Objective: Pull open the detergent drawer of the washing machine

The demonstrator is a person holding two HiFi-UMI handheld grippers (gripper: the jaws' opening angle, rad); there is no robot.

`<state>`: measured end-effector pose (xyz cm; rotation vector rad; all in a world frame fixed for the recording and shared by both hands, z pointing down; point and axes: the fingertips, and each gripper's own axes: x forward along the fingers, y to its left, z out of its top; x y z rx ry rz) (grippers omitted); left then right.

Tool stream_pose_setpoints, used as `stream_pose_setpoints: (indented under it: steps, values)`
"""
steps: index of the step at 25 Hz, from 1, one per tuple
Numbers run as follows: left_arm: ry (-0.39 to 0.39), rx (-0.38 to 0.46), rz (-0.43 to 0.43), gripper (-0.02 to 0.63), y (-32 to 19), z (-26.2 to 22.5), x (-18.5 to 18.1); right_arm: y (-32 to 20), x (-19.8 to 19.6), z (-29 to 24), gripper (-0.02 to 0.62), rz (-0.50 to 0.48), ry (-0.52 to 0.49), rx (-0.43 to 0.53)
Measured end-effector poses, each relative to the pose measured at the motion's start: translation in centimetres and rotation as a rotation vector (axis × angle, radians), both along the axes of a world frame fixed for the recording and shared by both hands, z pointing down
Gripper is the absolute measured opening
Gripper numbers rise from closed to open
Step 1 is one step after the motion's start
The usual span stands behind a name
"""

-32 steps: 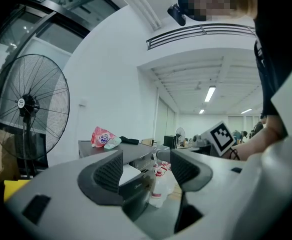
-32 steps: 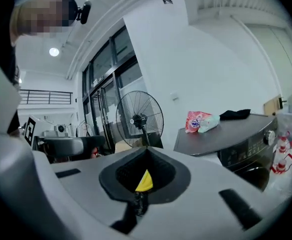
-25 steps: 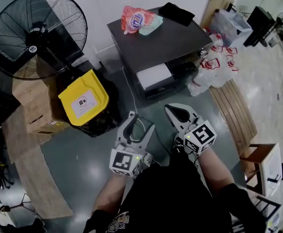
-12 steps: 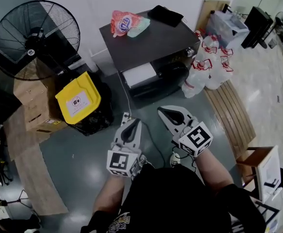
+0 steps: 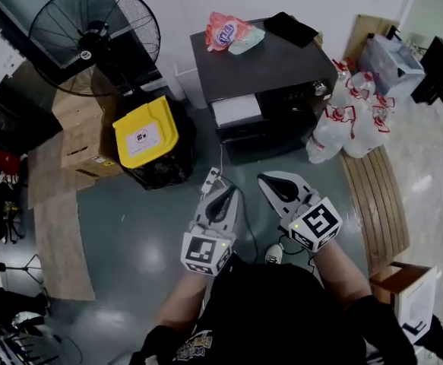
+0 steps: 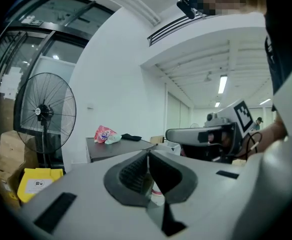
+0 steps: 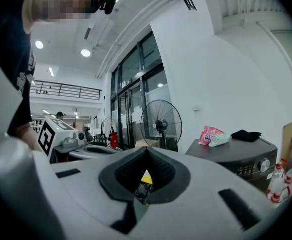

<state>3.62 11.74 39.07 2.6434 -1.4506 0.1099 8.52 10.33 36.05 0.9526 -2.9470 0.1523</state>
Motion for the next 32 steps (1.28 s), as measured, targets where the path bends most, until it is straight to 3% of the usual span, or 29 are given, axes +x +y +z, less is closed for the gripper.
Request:
stream_pose_setpoints:
  steps: [8,32]
  values:
    - [-0.011,0.015,-0.035,0.014,2.0,-0.3,1.7,1.8,1.3,-0.4,0.003,-0.046,-0.017,0.012]
    - [-0.019,0.037,-0.033,0.015,3.5,-1.3,2.3,3.2,2.2,-0.7,0.003,-0.042,-0.026,0.010]
